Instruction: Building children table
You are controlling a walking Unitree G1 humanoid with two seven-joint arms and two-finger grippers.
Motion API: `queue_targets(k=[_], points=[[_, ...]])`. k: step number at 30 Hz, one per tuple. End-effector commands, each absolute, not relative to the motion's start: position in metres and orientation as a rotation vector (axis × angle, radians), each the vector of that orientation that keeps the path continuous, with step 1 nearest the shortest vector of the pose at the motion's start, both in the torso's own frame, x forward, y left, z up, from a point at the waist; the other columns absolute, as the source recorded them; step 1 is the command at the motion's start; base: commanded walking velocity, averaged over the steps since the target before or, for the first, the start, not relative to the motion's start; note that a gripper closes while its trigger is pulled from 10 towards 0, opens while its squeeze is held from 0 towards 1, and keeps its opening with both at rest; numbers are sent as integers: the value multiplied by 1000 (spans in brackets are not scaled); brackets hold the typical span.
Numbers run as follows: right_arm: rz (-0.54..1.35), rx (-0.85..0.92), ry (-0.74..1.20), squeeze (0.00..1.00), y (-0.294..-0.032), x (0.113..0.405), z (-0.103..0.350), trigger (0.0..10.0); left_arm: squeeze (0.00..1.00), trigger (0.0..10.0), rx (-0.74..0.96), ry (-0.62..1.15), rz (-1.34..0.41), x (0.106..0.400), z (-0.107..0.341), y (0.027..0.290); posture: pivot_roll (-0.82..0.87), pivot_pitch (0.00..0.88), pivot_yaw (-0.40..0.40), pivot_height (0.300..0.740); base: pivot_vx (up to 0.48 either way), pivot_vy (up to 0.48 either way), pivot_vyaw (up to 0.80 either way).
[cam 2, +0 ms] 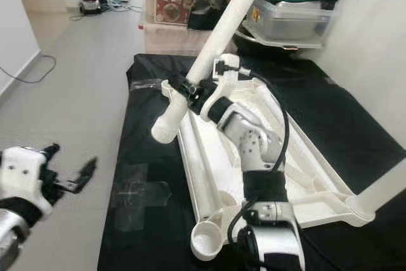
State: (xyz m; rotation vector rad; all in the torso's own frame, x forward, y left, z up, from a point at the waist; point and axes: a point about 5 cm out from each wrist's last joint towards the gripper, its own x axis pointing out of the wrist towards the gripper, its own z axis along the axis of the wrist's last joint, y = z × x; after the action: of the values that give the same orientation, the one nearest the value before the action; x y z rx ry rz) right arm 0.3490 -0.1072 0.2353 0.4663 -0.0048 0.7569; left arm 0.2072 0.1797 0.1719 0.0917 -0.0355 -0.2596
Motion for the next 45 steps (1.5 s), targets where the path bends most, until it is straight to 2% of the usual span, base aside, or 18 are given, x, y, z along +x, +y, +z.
queue_targets(k=[1, 12, 25, 36, 40, 45], points=[[766, 439, -37, 0, -106, 343, 239, 0, 0, 10000, 72, -43, -275, 209, 168, 174, 84, 0, -73, 740, 0, -480, 0], [834, 429, -69, 0, -103, 334, 243, 0, 0, 10000, 49, -21, -247, 217, 162, 170, 74, 0, -70, 740, 0, -480, 0], [921, 374, -58, 0, -101, 321, 239, 0, 0, 10000, -4, -26, -206, 220, 156, 162, 61, 0, -72, 740, 0, 0, 0], [937, 301, -31, 0, -101, 317, 229, 0, 0, 10000, -37, -4, -166, 219, 152, 169, 65, 0, -77, 740, 0, 0, 0], [939, 313, -10, 0, -100, 316, 227, 0, 0, 10000, -38, 5, -170, 219, 150, 167, 67, 0, -76, 740, 0, 265, 0], [947, 365, 27, 0, -99, 315, 225, 0, 0, 10000, -41, -1, -173, 219, 152, 167, 70, 0, -72, 740, -325, 358, -718]])
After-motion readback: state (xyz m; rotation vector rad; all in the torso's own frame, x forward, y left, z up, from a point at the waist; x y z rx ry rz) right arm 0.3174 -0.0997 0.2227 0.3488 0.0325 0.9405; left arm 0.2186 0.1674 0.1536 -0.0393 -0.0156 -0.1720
